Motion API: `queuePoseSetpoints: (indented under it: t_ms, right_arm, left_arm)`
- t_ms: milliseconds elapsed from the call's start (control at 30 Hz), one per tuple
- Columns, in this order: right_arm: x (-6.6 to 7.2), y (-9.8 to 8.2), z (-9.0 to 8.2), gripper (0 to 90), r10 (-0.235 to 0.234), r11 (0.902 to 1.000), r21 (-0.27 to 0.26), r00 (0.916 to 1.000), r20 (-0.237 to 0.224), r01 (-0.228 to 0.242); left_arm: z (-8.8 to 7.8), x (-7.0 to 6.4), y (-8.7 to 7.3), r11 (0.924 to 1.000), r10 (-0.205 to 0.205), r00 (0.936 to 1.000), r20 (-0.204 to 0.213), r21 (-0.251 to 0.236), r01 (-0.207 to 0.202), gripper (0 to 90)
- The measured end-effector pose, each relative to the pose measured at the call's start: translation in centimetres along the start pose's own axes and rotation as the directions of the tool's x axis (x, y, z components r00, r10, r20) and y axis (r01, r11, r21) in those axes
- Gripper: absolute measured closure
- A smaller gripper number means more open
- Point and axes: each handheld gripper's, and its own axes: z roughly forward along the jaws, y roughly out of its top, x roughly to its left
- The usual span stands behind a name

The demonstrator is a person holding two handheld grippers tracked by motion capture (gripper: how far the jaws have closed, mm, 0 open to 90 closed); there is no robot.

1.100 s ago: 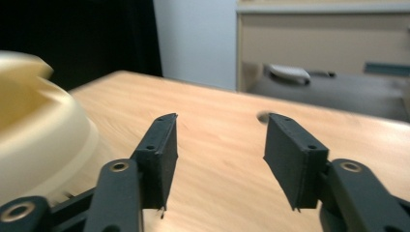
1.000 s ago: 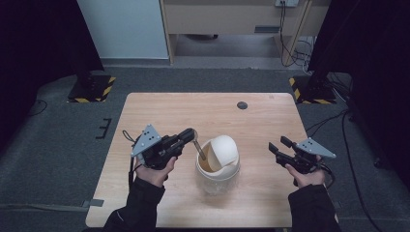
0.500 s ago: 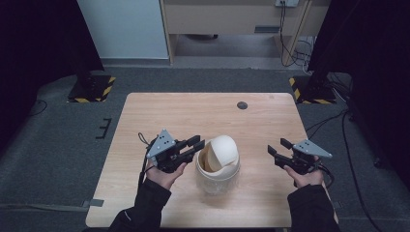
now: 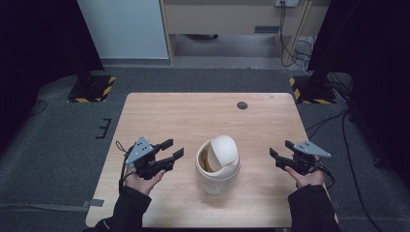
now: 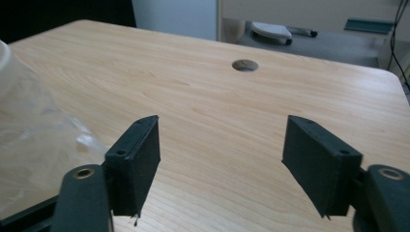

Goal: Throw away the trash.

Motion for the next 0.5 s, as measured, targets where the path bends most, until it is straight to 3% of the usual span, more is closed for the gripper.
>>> queuePoseSetpoints:
  t_ms: [167, 267, 433, 500]
  right_arm:
    - [-0.3, -0.5, 0.3, 23.9, 0.007, 0.9991, 0.041, 0.9998, 0.016, -0.007]
    - [-0.5, -0.9, 0.6, 22.2, -0.001, 0.9973, 0.073, 0.9996, 0.028, -0.001]
    - [-0.9, -1.8, 1.1, 19.6, -0.020, 0.9914, 0.130, 0.9987, 0.046, 0.014]
    - [-1.2, -2.2, 1.4, 18.0, -0.019, 0.9874, 0.158, 0.9984, 0.053, 0.011]
  left_arm:
    - [-0.9, 2.6, -3.0, 0.9926, -0.037, 0.9959, -0.083, 0.112, 0.046, 31.6]
    - [-1.1, 4.2, -4.6, 0.9782, -0.070, 0.9893, -0.128, 0.186, 0.093, 25.5]
    - [-1.3, 6.4, -6.6, 0.9511, -0.057, 0.9742, -0.218, 0.285, 0.119, 20.4]
    - [-1.4, 7.0, -7.1, 0.9407, -0.023, 0.9695, -0.244, 0.323, 0.104, 19.7]
